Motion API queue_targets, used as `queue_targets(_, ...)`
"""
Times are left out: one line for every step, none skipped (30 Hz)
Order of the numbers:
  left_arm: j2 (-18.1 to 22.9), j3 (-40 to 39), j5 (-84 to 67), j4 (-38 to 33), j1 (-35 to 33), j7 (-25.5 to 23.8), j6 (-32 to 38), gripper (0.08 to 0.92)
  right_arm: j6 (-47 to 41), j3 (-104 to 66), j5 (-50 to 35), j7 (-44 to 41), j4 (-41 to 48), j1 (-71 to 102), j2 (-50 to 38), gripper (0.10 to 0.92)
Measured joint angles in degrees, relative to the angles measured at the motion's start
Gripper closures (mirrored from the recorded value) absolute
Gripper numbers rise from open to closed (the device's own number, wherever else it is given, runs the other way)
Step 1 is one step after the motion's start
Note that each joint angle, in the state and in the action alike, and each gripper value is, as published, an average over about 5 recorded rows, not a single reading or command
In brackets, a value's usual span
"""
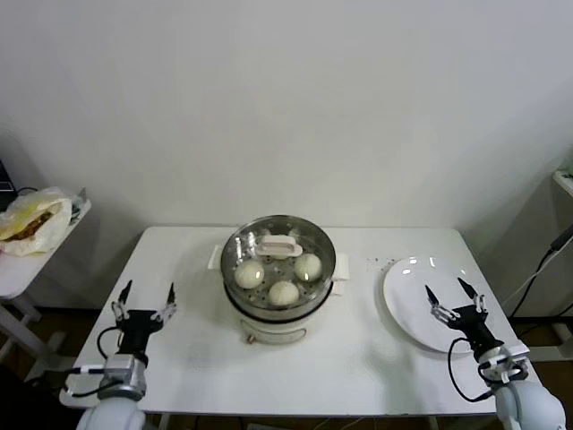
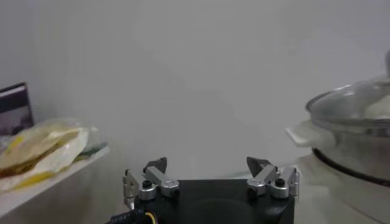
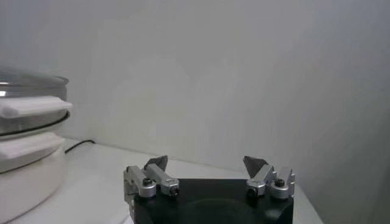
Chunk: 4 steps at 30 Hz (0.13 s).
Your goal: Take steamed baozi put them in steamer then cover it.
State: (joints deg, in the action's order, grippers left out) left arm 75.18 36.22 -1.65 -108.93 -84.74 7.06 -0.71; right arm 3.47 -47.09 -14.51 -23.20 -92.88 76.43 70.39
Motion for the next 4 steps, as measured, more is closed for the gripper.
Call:
queue_targets(0.22, 0.33, -0.64, 0.45, -0.18, -0.08, 0.85, 0.177, 0.06, 0.09, -0.03, 0.01, -0.12, 0.02, 0.02, 0.203)
queue_targets(0.42, 0.64, -1.25, 0.85, -0.37, -0.17, 1.64, 0.177, 0.12, 0.16, -0.05, 0.01, -0.23, 0.03, 0.04, 0.203)
queue_targets(0.53, 0.79, -1.57, 1.06, -0.46, -0.21, 2.05, 0.177, 0.16, 0.20, -0.06, 0.02, -0.28, 0.03, 0.05, 0.203)
queue_targets(0.62, 0.91, -1.86, 1.24, -0.55, -0.26, 2.43, 0.177, 0.19, 0.22, -0.07, 0.02, -0.33, 0.04, 0.06, 0.203)
